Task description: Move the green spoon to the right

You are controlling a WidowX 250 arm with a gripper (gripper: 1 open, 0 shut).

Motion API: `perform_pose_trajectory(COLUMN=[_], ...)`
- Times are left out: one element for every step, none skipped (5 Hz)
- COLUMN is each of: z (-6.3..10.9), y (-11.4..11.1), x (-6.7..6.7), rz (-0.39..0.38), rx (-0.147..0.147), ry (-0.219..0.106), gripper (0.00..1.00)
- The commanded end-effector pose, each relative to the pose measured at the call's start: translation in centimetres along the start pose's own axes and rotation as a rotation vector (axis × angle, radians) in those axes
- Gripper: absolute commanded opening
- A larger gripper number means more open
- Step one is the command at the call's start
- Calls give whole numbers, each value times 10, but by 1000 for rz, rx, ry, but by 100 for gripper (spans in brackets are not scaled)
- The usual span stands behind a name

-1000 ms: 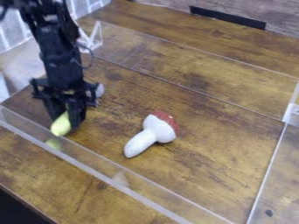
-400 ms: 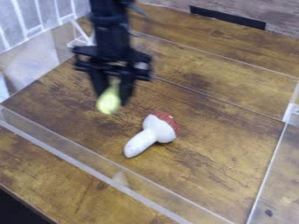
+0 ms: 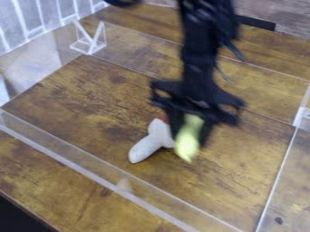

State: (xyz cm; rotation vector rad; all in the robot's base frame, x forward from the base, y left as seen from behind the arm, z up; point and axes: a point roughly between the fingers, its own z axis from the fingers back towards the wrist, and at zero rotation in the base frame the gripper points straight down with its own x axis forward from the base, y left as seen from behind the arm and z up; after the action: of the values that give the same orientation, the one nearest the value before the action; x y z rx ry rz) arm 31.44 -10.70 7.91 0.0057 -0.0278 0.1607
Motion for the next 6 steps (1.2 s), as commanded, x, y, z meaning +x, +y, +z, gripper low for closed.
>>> perform_pose_trajectory(z=[6,-9,-22,-26,-32,-34], y=[-35,-49,-35,-19,-21,-28], x=[0,-5,11,29,31,29], rz=[-59,-84,-60,-16,-74,-139], rx=[-18,1,29,53,64,63], ry=[-49,-42,-42,-42,-40,-43], gripper=[0,0,0,0,0,0])
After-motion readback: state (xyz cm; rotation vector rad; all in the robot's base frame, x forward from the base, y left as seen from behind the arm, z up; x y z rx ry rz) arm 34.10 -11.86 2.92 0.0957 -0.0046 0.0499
